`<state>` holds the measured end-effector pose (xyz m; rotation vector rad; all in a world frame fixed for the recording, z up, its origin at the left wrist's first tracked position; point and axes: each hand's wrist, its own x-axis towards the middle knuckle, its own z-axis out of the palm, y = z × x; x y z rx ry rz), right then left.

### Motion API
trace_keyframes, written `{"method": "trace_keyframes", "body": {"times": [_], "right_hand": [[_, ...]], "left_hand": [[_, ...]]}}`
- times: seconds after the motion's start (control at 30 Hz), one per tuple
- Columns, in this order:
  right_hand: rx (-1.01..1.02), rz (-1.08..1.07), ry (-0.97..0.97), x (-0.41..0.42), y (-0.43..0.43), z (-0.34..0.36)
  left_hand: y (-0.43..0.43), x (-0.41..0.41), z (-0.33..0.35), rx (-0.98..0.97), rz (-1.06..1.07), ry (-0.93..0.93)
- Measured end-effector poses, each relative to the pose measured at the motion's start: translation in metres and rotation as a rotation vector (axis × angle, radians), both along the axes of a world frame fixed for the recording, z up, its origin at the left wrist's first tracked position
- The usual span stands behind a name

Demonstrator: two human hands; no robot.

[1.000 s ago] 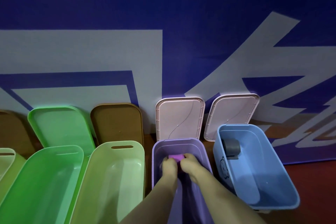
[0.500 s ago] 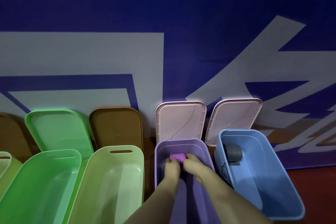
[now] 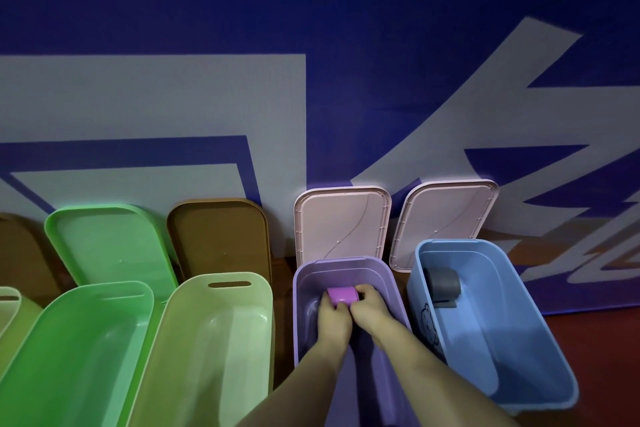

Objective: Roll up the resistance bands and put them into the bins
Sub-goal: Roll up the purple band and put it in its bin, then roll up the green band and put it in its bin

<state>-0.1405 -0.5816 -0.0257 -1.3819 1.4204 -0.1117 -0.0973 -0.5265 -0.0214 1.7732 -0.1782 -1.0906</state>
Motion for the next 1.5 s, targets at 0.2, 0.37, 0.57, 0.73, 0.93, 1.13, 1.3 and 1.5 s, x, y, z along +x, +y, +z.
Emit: {"method": "trace_keyframes", "body": {"times": [0.2,0.37,0.57,0.73,0.93,1.13,1.3,1.5], "right_hand": [[0.022,0.013,-0.012,-0.004,-0.001,-0.009],[0.106,-0.025,-0.05,-0.006,0.003,0.003],[0.166,-0.158,-0.131,-0.008,0.005,0.019],[0.159,-0.173,-0.153,-0.01,0.005,0.027],[0.128,-0.119,-0.164,-0.013,0.01,0.051],[0.156,-0.161,-0.414,-0.021,0.034,0.109],[0.045,-0.102,-0.597,-0.015,0.079,0.171],[-0.039,0.125,-0.69,0.007,0.152,0.208]], "left_hand": [[-0.01,0.007,0.003,0.077,0.148,0.202],[0.002,0.005,0.009,0.001,0.179,0.25],[0.017,0.005,0.019,-0.053,0.29,0.331],[0.018,0.006,0.041,-0.066,0.319,0.359],[0.026,0.009,0.061,-0.125,0.332,0.426],[0.06,0.011,0.115,-0.249,0.196,0.356],[0.111,0.018,0.15,-0.424,0.184,0.283],[0.201,0.043,0.171,-0.553,0.396,0.075]]}}
